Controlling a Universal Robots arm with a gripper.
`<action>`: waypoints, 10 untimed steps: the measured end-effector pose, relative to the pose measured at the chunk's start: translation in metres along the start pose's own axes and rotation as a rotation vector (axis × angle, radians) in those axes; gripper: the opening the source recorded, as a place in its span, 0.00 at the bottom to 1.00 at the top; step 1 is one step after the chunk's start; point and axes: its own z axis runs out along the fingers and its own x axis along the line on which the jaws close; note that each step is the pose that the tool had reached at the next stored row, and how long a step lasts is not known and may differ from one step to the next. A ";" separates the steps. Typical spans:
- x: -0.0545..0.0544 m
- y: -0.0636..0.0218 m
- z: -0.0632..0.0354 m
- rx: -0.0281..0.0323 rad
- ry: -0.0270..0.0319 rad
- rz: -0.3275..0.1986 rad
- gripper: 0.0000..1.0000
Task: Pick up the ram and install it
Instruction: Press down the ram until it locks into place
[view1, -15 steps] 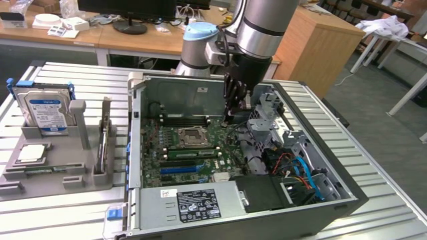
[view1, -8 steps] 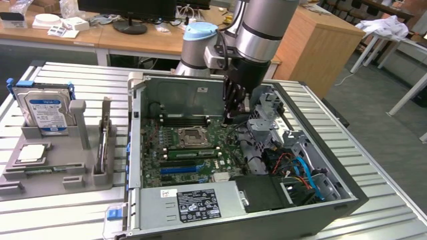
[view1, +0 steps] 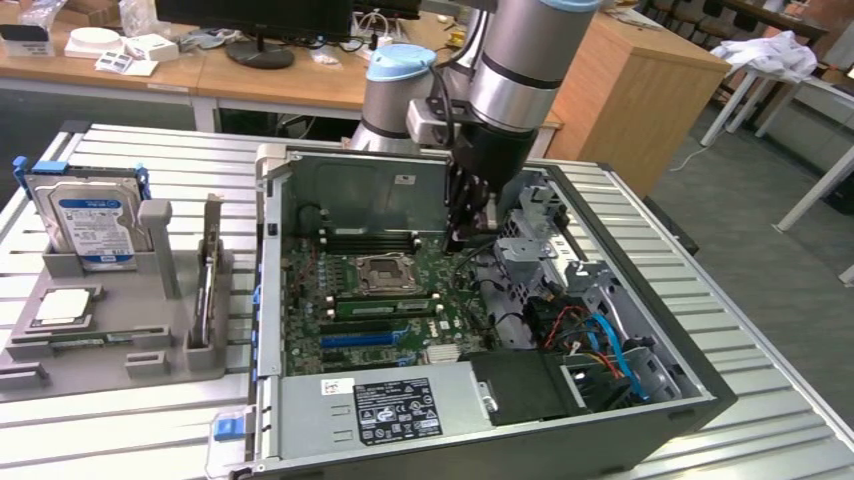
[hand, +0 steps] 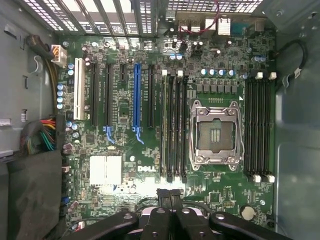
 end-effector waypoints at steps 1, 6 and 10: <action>0.000 0.0000 0.0009 0.0000 0.0000 0.000 0.11; 0.000 -0.0001 0.0057 0.0000 0.0000 0.000 0.11; 0.000 -0.0002 0.0092 0.0000 -0.0001 0.000 0.11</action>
